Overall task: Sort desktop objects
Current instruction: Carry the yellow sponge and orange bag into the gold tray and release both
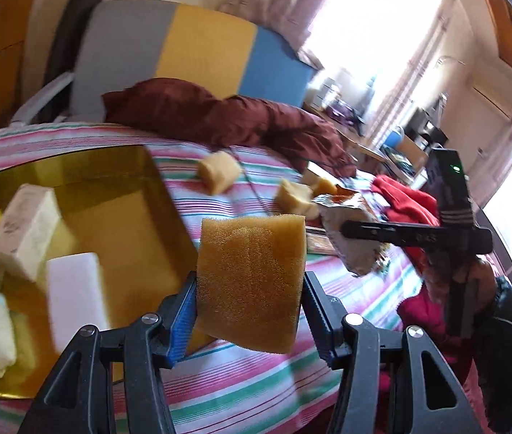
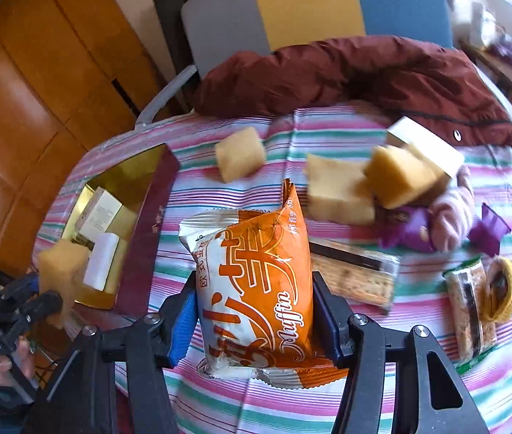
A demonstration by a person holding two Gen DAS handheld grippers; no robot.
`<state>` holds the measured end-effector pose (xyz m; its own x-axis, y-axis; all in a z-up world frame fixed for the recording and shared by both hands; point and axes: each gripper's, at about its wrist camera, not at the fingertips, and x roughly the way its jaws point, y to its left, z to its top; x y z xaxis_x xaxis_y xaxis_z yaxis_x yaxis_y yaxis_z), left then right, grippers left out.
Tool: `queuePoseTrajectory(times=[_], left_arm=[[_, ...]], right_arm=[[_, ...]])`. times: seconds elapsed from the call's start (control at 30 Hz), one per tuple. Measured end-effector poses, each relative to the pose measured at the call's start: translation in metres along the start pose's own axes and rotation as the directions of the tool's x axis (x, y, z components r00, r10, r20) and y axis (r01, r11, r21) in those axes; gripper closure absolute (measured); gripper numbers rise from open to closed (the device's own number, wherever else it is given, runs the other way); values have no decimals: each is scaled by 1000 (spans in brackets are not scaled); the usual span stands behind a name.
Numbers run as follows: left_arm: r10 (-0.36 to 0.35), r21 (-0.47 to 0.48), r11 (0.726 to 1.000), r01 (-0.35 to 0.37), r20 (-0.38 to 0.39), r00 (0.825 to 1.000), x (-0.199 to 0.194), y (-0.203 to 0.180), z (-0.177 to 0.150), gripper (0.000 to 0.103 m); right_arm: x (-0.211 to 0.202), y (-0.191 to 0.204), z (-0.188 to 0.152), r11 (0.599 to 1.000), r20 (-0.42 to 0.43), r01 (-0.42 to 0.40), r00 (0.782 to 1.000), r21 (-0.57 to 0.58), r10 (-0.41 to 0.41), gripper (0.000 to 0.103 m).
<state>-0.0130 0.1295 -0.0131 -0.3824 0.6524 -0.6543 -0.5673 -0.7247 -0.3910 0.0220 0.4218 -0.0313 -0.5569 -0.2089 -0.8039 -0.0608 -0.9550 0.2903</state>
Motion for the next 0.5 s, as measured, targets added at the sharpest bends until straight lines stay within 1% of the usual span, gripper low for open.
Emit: queuePoseTrajectory(times=[0.07, 0.13, 0.23, 0.33, 0.37, 0.43, 0.5], left_arm=[[30, -28, 999, -30, 11, 999, -6, 14, -2, 47], [54, -55, 997, -53, 19, 998, -12, 27, -5, 47], [103, -92, 991, -100, 30, 994, -23, 51, -8, 47], [162, -145, 977, -157, 25, 986, -31, 76, -12, 47], [190, -169, 968, -185, 18, 982, -34, 89, -13, 47], [228, -195, 956, -221, 11, 974, -38, 105, -15, 47], [274, -222, 938, -266, 5, 962, -43, 122, -14, 47]], right_arm=[[6, 18, 2, 999, -6, -27, 1000, -18, 26, 46], [12, 32, 5, 999, -15, -30, 999, -35, 30, 46], [23, 59, 9, 996, -30, -69, 997, -55, 68, 46], [36, 89, 16, 991, -48, -102, 994, -84, 98, 45], [42, 102, 21, 989, -55, -117, 992, -94, 112, 45], [50, 118, 27, 985, -65, -141, 989, -100, 135, 45], [63, 139, 39, 983, -75, -149, 987, -106, 141, 45]])
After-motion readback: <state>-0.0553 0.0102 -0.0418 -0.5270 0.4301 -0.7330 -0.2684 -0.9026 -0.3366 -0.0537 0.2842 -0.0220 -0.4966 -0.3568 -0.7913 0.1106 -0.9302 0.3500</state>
